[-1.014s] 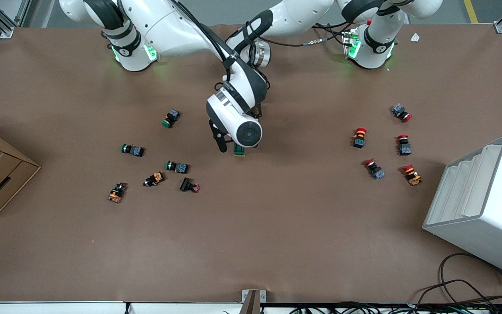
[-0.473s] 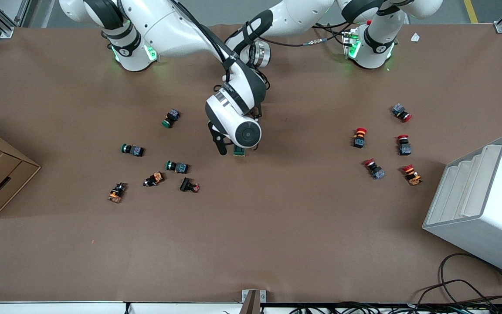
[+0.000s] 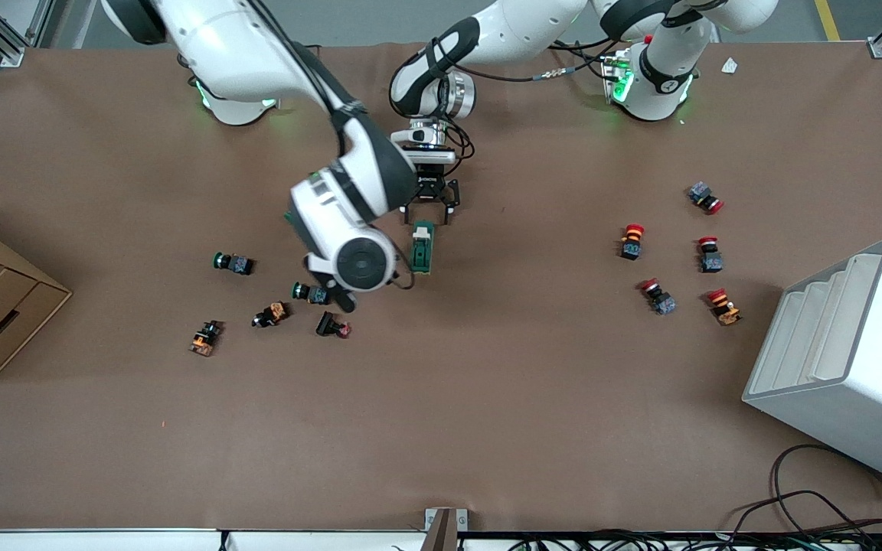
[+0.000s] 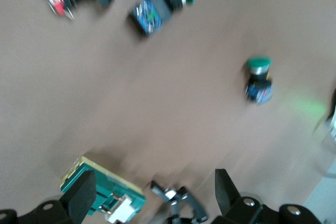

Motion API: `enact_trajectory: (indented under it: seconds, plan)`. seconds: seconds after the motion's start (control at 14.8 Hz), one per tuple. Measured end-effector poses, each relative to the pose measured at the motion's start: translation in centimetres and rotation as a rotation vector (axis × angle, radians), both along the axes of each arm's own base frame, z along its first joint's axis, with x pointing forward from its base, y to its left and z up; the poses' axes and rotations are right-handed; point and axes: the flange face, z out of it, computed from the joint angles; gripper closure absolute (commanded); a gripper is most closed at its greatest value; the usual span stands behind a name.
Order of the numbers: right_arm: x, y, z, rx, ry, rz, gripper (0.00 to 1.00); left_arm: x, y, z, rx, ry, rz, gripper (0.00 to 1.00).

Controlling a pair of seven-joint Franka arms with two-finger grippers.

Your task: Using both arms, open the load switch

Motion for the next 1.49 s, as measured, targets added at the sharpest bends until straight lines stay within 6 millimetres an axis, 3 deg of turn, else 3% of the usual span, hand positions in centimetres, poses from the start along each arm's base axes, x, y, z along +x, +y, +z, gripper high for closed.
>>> enact_trajectory:
  seconds: [0.2, 0.54, 1.08, 1.22, 1.49]
  plan:
    - [2.9, -6.1, 4.3, 0.096, -0.015, 0.133, 0.0, 0.0, -0.1, 0.1, -0.003, 0.001, 0.0, 0.03]
    - [6.4, -17.8, 9.7, 0.221, -0.026, 0.371, 0.0, 0.5, -2.3, 1.7, -0.038, 0.055, 0.053, 0.03]
    - [8.1, -34.5, 15.4, 0.353, -0.088, 0.641, 0.0, 1.2, -5.2, 5.0, -0.008, 0.16, 0.141, 0.03]
    - [8.2, -36.8, 16.1, 0.339, -0.093, 0.665, 0.0, 1.6, -5.9, 6.7, 0.052, 0.211, 0.148, 0.03]
    - [8.3, -37.9, 18.5, 0.311, -0.118, 0.663, 0.0, 3.4, -6.9, 11.5, 0.128, 0.304, 0.161, 0.03]
